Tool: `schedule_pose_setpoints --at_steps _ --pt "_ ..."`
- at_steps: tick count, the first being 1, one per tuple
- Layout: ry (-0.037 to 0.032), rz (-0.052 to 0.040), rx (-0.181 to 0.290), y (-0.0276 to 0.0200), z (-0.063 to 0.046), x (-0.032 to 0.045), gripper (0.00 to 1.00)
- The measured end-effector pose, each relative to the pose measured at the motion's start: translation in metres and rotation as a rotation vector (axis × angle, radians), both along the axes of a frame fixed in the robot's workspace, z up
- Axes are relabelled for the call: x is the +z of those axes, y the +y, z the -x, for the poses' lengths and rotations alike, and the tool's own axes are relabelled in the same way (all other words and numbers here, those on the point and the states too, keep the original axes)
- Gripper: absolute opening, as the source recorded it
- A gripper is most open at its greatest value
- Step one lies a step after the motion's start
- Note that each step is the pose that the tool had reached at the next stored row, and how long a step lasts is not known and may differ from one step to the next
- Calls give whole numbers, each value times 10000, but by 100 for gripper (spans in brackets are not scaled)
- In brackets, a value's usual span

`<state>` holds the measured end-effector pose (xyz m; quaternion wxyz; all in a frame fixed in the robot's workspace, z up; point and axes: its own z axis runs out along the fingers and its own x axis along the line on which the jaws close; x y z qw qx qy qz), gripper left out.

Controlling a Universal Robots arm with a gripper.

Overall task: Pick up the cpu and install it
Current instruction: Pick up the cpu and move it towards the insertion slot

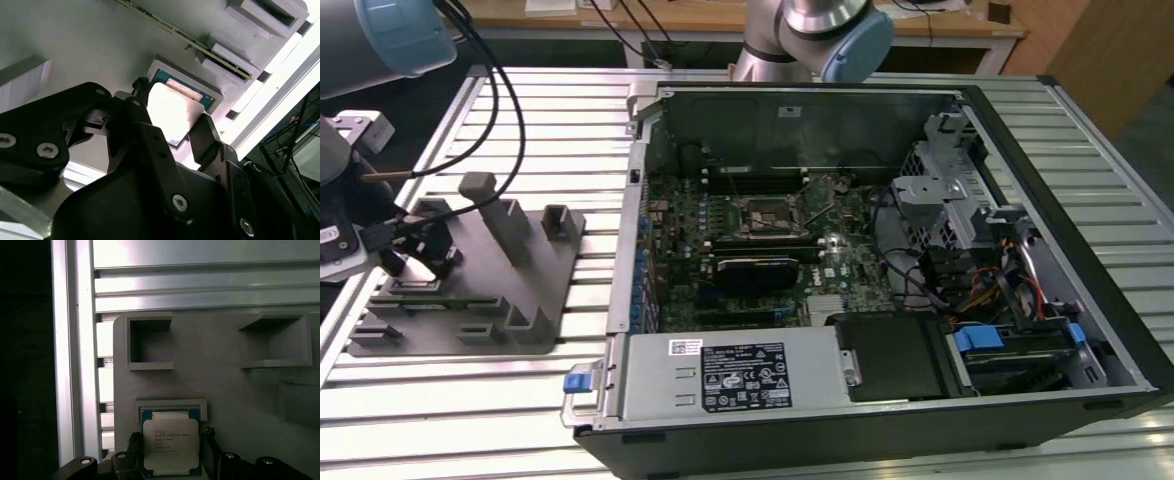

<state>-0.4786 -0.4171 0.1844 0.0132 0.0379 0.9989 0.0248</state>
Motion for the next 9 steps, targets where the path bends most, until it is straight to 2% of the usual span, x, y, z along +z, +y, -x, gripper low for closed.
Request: schedule_pose_setpoints --at_steps 7,9 --pt "3 -1 0 3 0 2 58" --pt "2 -1 0 3 0 1 54"
